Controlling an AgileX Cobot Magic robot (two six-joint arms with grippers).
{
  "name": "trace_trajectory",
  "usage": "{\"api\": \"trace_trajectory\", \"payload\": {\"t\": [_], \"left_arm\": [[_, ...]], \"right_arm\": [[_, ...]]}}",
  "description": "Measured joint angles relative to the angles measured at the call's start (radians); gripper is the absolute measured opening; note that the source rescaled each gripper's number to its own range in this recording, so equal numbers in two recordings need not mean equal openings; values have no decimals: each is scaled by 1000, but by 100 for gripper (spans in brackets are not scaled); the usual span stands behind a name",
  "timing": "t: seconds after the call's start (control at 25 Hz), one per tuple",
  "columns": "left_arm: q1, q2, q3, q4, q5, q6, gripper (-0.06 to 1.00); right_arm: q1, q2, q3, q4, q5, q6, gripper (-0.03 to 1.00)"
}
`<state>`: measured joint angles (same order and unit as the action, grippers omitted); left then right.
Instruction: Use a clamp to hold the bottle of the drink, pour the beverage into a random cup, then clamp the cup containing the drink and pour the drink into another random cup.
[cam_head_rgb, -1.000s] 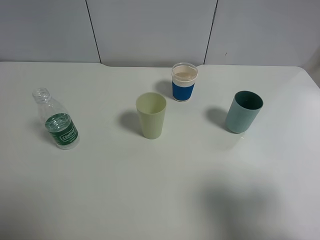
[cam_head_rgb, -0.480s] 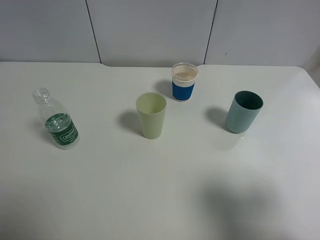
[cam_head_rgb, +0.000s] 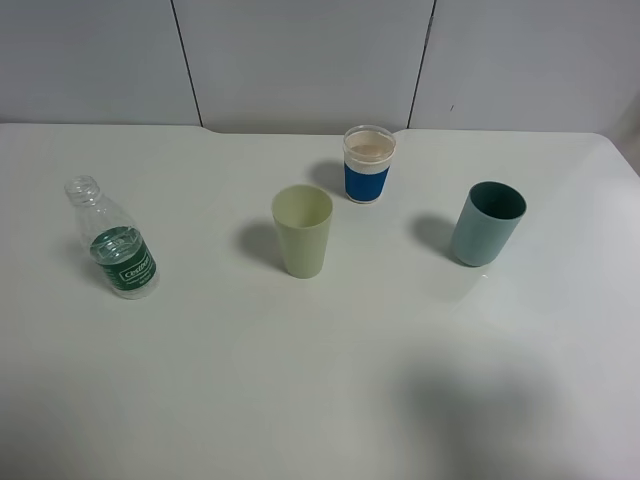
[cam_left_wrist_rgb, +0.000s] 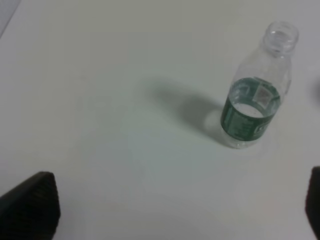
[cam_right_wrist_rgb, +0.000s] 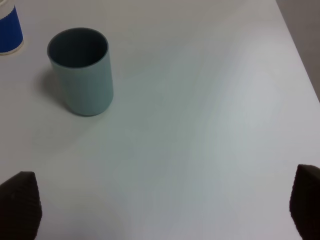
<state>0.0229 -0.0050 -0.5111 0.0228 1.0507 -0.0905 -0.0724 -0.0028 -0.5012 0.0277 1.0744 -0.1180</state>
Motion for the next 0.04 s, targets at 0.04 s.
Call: {"api": "trace_trajectory", "payload": {"t": [0.04], "left_arm": [[0, 0, 0, 0, 0, 0, 100]], "right_arm": [[0, 0, 0, 0, 0, 0, 100]]}}
